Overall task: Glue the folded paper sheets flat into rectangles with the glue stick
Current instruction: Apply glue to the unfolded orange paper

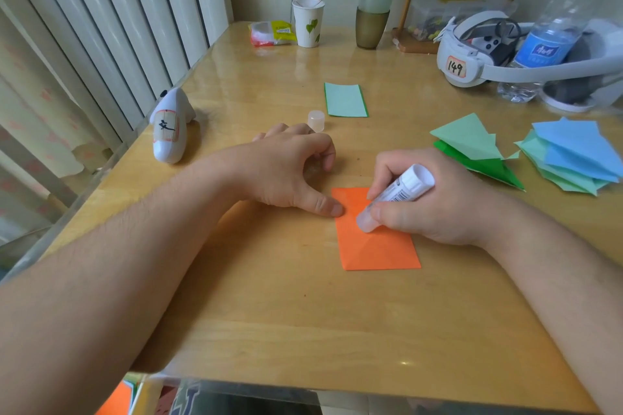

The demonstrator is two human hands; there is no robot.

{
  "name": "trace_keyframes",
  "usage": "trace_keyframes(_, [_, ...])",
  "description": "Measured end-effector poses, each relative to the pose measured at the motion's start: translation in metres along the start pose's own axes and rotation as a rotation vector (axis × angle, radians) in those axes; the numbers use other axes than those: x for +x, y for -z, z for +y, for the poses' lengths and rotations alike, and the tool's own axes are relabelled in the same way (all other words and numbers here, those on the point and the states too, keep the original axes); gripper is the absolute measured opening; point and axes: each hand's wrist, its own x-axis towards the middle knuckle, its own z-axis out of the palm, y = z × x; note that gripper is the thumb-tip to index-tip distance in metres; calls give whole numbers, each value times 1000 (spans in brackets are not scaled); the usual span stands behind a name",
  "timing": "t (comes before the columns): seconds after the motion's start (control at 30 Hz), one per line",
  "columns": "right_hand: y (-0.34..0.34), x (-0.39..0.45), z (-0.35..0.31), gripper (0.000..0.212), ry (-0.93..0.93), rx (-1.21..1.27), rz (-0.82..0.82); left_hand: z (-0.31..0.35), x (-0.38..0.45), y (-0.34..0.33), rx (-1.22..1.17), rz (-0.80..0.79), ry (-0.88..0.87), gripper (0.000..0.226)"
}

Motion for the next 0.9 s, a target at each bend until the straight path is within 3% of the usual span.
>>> trace_keyframes(0.33, [21,-6,7,33,-75,-25,-35,2,-2,1,-9,9,-13,62])
trace_keyframes(0.57, [24,-5,11,12,19,79,12,2,-2,0,-5,18,-20,62])
trace_keyframes(0.73, [19,-2,13,20,114,280,62,4,-2,-1,26,23,-24,56])
trace_keyframes(0.9, [0,0,3,27,108,156,36,7,-2,-2,67,19,-14,66])
